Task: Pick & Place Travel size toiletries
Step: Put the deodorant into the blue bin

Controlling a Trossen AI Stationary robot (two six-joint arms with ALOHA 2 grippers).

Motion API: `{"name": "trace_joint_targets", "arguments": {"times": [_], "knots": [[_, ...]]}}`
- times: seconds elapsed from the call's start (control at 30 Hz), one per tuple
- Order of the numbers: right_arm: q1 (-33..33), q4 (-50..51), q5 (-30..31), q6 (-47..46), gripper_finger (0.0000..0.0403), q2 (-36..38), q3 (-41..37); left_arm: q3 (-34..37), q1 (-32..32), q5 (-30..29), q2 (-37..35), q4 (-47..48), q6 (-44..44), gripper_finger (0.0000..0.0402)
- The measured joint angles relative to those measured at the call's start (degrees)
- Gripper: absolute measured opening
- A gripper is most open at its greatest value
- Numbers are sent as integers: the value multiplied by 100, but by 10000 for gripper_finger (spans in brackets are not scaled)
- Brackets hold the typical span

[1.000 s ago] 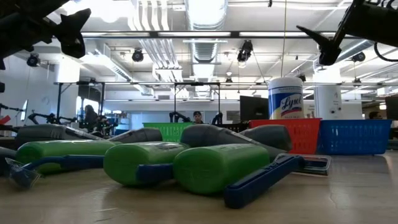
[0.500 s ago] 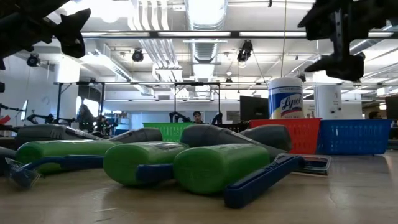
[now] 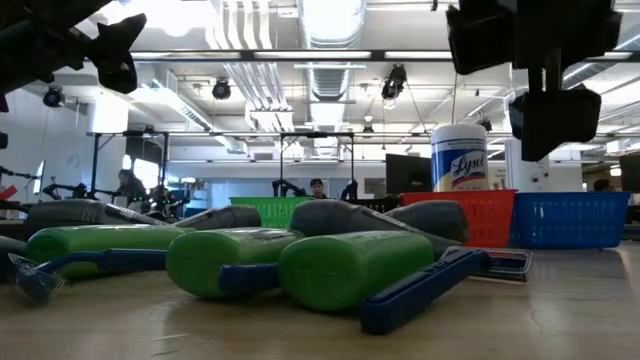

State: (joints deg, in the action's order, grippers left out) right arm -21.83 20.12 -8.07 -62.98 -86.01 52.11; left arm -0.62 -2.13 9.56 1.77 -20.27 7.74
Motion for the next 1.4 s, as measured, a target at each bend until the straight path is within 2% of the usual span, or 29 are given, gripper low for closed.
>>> {"name": "trace_joint_targets", "arguments": {"times": [0.2,0.43,0.57,1.17,1.27,1.4], "knots": [[95,1760,1069,282,364,-1132,1423,0,0,0,1,0,0,213],[338,2870,1125,925,364,-2480,2830,1,2,0,0,-1,-1,213],[395,3407,1332,1067,364,-2912,3354,0,3,0,0,-1,0,213],[627,3274,1429,1252,362,-3511,3459,1,4,0,0,10,0,213],[626,3277,1424,1340,339,-3511,3452,1,4,0,1,17,0,213],[624,3259,1407,1401,278,-3511,3448,0,4,0,1,22,1,213]]}}
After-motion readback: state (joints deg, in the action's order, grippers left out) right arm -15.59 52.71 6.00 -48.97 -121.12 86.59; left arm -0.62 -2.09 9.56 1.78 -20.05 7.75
